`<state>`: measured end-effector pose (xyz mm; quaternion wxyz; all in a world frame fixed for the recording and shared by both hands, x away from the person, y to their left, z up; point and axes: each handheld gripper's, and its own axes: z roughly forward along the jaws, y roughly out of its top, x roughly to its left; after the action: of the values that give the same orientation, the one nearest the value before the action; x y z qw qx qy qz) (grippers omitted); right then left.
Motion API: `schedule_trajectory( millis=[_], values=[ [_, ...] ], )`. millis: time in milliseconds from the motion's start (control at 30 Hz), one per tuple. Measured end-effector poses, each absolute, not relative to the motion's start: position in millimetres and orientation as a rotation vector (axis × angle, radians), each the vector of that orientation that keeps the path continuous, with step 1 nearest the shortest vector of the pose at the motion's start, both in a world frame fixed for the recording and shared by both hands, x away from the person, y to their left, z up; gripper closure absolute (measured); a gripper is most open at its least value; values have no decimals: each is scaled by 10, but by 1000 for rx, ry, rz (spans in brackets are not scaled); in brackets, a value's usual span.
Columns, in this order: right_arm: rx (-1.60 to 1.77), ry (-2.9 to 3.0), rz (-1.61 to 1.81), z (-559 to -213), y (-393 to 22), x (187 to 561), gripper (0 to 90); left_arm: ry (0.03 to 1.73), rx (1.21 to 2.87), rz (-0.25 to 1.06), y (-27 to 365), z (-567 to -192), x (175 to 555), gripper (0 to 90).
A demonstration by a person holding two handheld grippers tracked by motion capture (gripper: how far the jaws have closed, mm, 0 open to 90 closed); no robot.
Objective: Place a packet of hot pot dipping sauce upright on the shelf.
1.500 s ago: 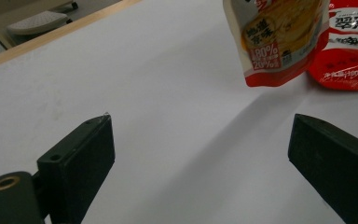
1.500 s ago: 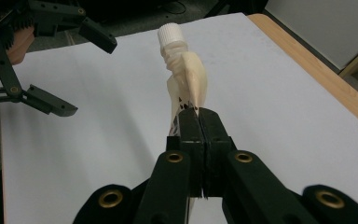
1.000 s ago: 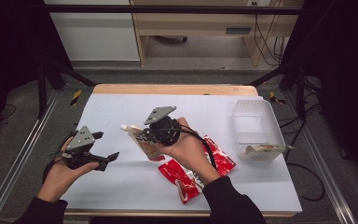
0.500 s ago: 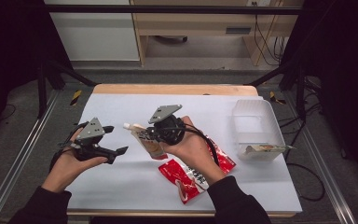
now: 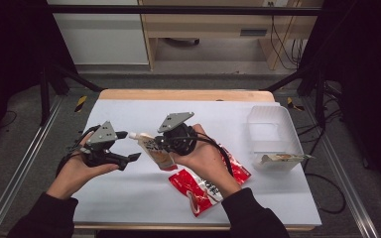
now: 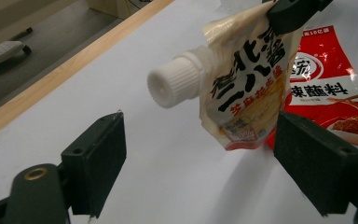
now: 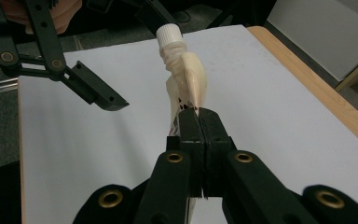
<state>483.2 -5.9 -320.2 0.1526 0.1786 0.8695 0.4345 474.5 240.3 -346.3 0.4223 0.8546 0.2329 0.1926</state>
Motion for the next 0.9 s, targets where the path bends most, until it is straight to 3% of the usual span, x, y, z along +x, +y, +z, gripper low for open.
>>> schedule_trajectory(
  millis=[267,467,667,900],
  values=[
    [491,2503,1253,-3202,-37,4771,900,535,2141,466,2338,-3441,4807,309],
    [478,2512,1257,-3223,-37,4767,900,508,2141,448,2309,-3422,4840,500],
    [505,2505,1259,-3252,-87,4772,900,506,2152,387,2302,-3390,4863,633],
    [538,2500,1251,-3267,-175,4804,897,491,2172,358,2216,-3312,4855,704]
  ],
)
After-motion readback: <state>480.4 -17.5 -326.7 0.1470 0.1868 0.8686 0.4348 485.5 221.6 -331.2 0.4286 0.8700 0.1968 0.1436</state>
